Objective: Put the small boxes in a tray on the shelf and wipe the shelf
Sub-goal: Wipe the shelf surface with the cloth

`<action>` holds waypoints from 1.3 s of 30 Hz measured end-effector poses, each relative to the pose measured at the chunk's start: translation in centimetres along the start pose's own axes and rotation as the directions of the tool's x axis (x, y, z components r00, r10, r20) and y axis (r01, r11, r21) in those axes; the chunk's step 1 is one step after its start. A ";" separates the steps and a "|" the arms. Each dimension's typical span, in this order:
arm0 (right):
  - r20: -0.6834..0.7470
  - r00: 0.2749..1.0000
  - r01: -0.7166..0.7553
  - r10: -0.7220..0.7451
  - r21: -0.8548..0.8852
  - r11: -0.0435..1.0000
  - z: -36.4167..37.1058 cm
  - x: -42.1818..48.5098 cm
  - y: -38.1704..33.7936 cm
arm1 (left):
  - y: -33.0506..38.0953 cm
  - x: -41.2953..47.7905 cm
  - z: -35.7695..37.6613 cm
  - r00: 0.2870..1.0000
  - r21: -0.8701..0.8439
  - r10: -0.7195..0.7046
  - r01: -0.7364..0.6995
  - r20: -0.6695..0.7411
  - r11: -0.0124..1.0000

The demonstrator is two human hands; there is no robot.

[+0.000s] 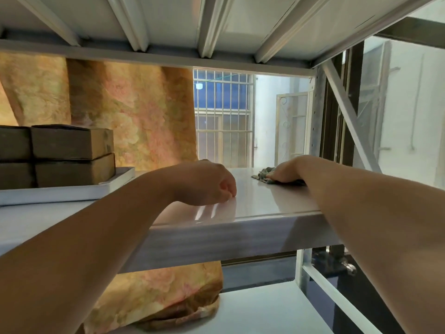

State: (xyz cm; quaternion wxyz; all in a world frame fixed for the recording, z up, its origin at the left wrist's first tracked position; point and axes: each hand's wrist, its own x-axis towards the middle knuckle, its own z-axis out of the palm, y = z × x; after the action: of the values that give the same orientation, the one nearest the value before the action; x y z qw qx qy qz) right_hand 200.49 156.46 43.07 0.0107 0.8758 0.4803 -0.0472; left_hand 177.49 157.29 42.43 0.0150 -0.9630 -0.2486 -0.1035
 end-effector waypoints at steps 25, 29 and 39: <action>0.053 0.990 0.140 -0.132 -0.217 0.966 -4.6 4.6 -12.2 | -7.6 -0.3 0.3 0.961 -0.121 -0.231 0.214 -0.151 0.969; 0.059 0.940 0.338 -0.337 -0.006 0.941 -3.3 3.1 -16.5 | -8.2 -0.4 -0.1 0.892 -0.051 -0.387 0.387 -0.234 0.921; 0.104 0.910 0.398 -0.401 -0.489 0.776 -1.9 -1.3 -16.8 | -8.1 -0.2 0.0 0.834 -0.137 -0.468 0.448 -0.292 0.884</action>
State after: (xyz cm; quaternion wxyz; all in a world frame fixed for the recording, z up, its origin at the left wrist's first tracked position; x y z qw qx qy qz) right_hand 185.75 164.52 45.53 0.2251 0.7208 0.6507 0.0800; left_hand 173.39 164.25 42.17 -0.0007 -0.8460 -0.4627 -0.2650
